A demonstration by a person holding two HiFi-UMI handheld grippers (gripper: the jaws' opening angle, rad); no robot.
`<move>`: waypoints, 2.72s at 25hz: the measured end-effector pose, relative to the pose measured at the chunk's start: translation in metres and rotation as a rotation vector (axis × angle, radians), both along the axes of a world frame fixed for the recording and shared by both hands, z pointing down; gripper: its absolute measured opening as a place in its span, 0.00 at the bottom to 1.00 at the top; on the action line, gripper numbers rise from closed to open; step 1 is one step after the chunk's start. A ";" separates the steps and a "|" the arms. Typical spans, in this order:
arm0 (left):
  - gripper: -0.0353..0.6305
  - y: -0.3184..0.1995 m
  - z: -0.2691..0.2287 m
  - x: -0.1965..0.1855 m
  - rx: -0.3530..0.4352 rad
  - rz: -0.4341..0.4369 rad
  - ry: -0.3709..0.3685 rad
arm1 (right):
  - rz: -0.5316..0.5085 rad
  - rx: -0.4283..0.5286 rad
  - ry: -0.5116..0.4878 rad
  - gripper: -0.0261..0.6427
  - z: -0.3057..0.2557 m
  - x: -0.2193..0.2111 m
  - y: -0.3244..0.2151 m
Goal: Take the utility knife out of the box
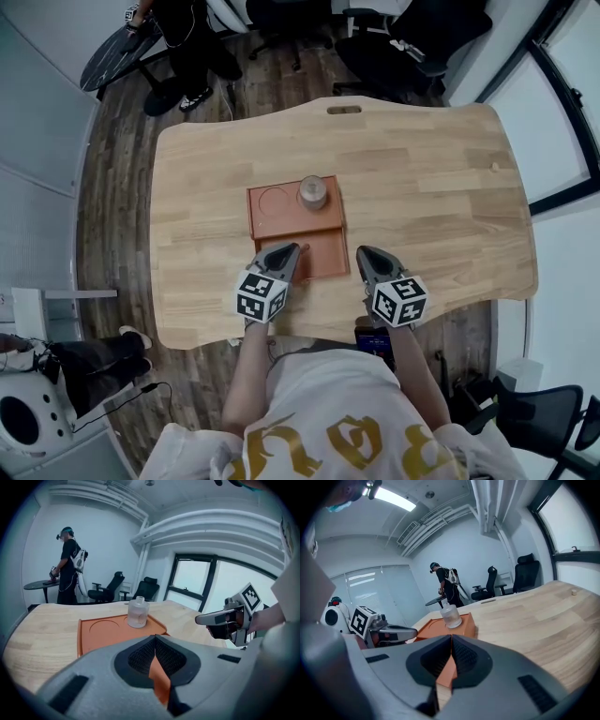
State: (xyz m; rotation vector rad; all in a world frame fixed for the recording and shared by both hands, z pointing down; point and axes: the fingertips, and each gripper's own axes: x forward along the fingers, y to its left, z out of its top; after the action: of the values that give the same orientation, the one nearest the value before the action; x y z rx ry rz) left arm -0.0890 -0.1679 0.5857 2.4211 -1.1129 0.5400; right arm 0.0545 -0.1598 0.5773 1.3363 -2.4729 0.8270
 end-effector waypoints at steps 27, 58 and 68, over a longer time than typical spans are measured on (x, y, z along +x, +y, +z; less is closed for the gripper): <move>0.07 -0.009 0.086 0.007 -0.243 0.206 -0.254 | -0.033 -0.101 0.048 0.06 0.045 0.002 -0.024; 0.21 -0.007 0.125 0.017 -0.276 0.335 -0.476 | 0.008 -0.147 0.045 0.06 0.060 0.008 -0.030; 0.16 -0.006 0.125 0.018 -0.245 0.325 -0.514 | 0.020 -0.142 0.039 0.06 0.057 0.006 -0.025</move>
State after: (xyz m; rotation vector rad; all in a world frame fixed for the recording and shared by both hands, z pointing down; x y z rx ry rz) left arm -0.0713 -0.1741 0.7110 2.3105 -0.7647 1.3784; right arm 0.0601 -0.1845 0.6338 1.3175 -2.3269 0.9519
